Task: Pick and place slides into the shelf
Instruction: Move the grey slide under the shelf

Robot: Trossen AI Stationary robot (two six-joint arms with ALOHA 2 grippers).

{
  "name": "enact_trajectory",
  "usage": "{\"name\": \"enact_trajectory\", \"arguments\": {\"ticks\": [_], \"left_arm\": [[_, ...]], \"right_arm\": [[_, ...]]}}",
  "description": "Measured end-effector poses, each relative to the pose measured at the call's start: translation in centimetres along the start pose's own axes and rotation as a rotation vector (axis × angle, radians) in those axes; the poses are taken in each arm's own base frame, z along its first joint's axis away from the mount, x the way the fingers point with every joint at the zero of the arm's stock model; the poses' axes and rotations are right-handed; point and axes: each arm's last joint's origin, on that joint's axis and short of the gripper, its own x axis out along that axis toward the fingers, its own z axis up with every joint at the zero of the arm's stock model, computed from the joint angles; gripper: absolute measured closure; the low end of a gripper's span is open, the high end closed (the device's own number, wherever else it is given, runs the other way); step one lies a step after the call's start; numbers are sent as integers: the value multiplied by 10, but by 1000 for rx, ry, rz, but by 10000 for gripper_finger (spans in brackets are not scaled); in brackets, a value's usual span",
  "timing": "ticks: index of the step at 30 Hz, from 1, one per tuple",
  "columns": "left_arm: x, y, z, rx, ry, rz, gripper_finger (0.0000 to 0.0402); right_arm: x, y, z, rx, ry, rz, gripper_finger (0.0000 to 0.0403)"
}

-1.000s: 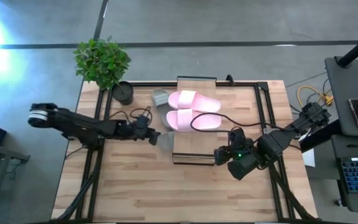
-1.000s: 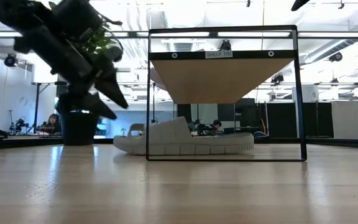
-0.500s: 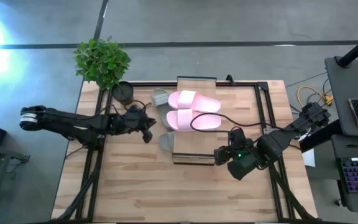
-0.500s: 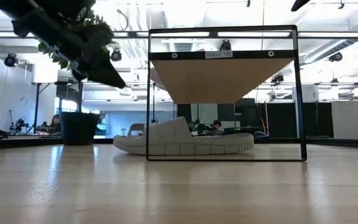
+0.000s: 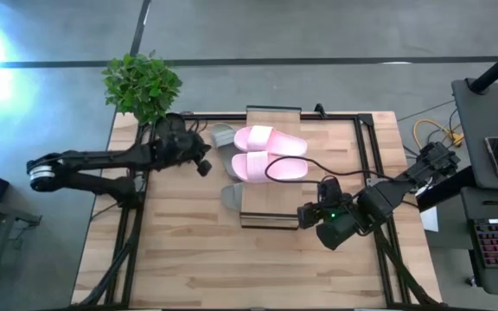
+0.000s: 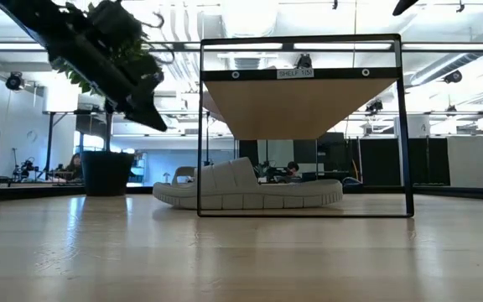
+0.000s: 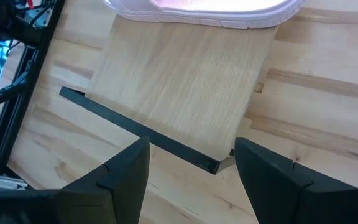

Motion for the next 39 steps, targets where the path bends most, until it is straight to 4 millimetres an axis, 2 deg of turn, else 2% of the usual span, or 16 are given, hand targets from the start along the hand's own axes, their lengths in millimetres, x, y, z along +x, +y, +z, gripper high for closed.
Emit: {"name": "enact_trajectory", "arguments": {"ticks": [2,5,8,13,17,25,30,33,39], "left_arm": [[9,8,-1,-107,39,-22,399],[26,21,-6,-364,116,-7,400],[38,25,-6,-562,130,23,400],[49,26,9,-679,29,31,400],[63,32,11,-686,59,148,400],[96,34,4,-661,130,229,400],[97,37,10,-640,76,329,400],[95,40,14,-548,45,362,400],[101,43,2,-462,118,364,400]], "right_arm": [[1,0,1,6,-3,-3,177],[2,0,4,27,-15,-13,177],[3,0,6,36,-20,-18,177],[5,0,9,50,-25,-23,177],[5,0,9,60,-26,-23,177],[5,0,9,67,-26,-23,177],[5,0,9,84,-26,-22,177],[5,0,9,91,-26,-23,177],[7,0,10,92,-30,-29,177]]}}
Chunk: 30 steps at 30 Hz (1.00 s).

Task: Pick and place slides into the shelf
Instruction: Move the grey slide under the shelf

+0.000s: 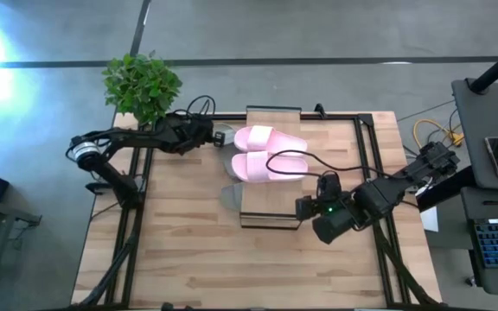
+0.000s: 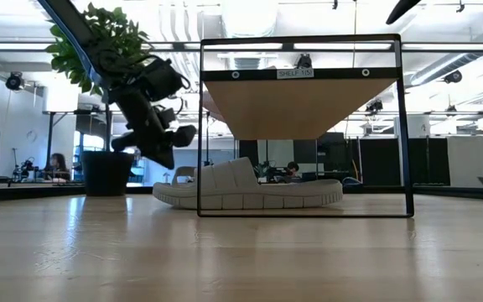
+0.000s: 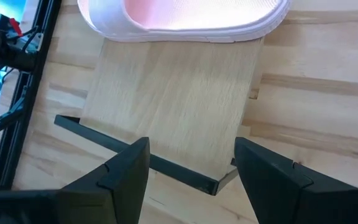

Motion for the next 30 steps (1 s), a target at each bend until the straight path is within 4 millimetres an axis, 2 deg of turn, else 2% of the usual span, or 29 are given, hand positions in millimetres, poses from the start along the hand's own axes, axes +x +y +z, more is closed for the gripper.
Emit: {"name": "enact_trajectory", "arguments": {"ticks": [15,30], "left_arm": [[19,7,-2,-12,22,16,400],[11,1,-9,60,100,-134,400]], "right_arm": [[2,0,2,51,-6,-2,177],[3,1,5,56,-19,-6,177]]}}
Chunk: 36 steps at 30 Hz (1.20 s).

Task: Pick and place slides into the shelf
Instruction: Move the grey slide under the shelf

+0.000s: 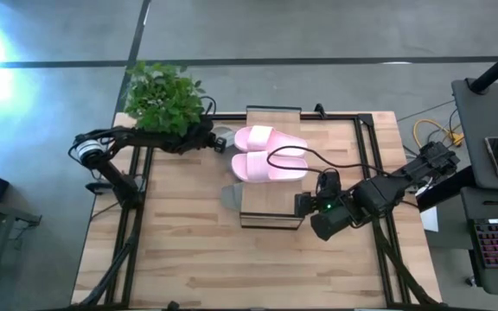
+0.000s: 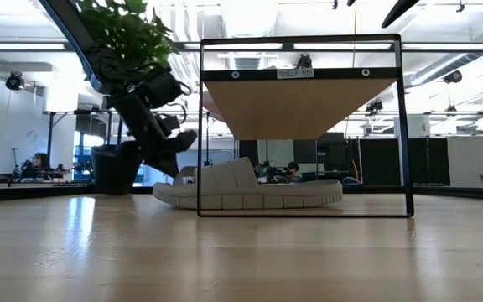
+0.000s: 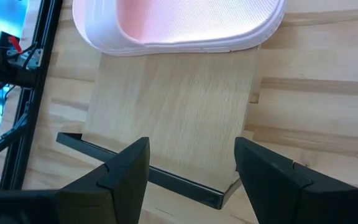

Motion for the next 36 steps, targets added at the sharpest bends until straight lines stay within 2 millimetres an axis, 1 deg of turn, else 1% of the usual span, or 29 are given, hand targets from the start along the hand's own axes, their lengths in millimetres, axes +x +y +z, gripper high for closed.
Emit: {"name": "enact_trajectory", "arguments": {"ticks": [4,11,15,25,36], "left_arm": [[-9,0,2,25,-3,-9,400],[-28,-1,16,8,-90,-31,400],[-34,0,18,5,-112,-32,400],[-32,3,10,20,-65,-6,400],[-33,4,11,15,-65,-7,400]], "right_arm": [[0,0,0,0,1,1,177],[0,1,0,-1,2,5,177],[0,1,0,-1,4,9,177],[-1,5,-3,-4,21,52,177],[-2,5,-5,-11,32,55,177]]}}
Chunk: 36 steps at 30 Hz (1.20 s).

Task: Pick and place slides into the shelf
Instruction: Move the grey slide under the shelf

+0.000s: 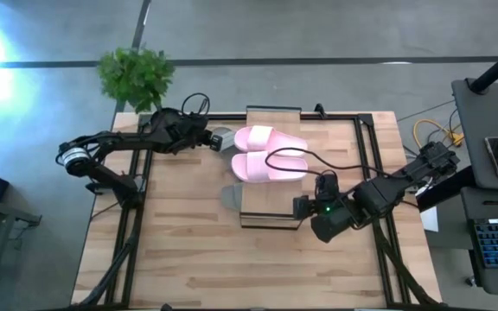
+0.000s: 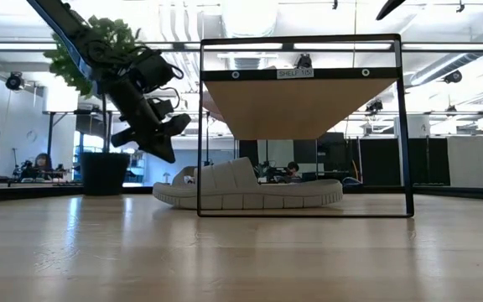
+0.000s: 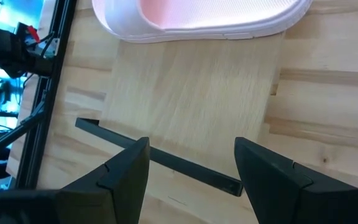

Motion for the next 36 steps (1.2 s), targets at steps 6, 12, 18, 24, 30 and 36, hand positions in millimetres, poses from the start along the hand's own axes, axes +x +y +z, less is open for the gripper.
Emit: {"name": "enact_trajectory", "arguments": {"ticks": [6,12,18,24,30,36], "left_arm": [[-2,-7,-3,19,3,-20,400],[-6,-21,-10,-114,14,-50,401],[1,-16,-10,-329,31,-24,401],[2,-17,-5,-489,-22,-33,401],[19,-8,-13,-645,12,56,401],[35,-9,-20,-719,65,69,401]], "right_arm": [[0,0,0,-5,0,0,177],[0,0,0,-18,-1,-2,177],[1,-1,0,-22,-2,-9,177],[1,-2,0,-23,-3,-10,177],[2,-2,-1,-23,-2,-10,177],[2,-2,-1,-23,-2,-10,177]]}}
